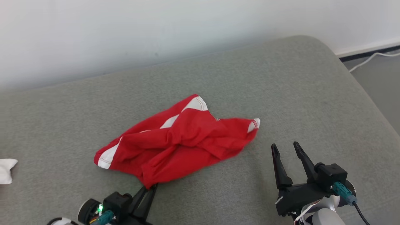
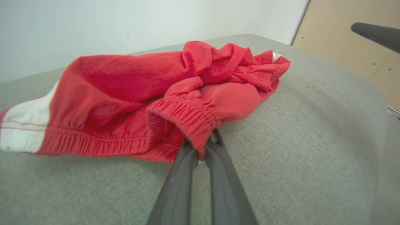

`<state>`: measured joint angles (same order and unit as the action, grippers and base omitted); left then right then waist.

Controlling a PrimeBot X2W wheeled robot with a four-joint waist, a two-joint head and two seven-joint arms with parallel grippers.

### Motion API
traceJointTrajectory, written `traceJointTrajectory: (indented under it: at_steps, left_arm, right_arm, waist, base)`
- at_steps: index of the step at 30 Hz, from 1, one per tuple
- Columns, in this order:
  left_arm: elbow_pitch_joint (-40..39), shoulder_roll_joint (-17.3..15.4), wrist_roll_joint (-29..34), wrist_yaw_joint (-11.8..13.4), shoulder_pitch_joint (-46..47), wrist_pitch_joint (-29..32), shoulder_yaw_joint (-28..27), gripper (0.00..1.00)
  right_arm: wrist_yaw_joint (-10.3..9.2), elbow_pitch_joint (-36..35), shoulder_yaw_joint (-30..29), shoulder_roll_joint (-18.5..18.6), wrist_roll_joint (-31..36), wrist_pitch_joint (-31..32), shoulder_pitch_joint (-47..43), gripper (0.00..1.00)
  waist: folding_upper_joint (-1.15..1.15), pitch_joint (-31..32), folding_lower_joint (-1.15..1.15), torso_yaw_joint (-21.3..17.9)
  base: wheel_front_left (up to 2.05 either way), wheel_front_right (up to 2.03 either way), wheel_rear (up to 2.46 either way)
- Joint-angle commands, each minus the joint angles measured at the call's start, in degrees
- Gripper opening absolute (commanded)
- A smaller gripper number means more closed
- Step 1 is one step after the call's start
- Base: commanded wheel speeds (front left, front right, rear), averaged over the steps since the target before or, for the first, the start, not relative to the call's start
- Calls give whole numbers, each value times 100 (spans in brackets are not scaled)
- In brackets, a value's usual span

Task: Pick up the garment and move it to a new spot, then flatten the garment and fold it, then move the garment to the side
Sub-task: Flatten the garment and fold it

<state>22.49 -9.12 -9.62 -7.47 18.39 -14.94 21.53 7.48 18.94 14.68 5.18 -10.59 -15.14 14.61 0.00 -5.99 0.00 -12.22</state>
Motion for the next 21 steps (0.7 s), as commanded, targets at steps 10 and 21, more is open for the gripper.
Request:
traceJointTrajectory:
  at_steps: [10, 21]
  left_arm:
    - [-418, -202, -109, 55, -749, -13, -74, 0]
    - [-185, -252, -317, 67, -948, 0, -41, 0]
  right_arm:
    - [3, 70, 39, 84, -113, -17, -131, 100]
    - [3, 131, 86, 119, -158, -17, -62, 100]
  waist:
    - [0, 348, 0, 620]
    - [0, 298, 0, 823]
  base:
    - [0, 0, 0]
    - [0, 0, 0]
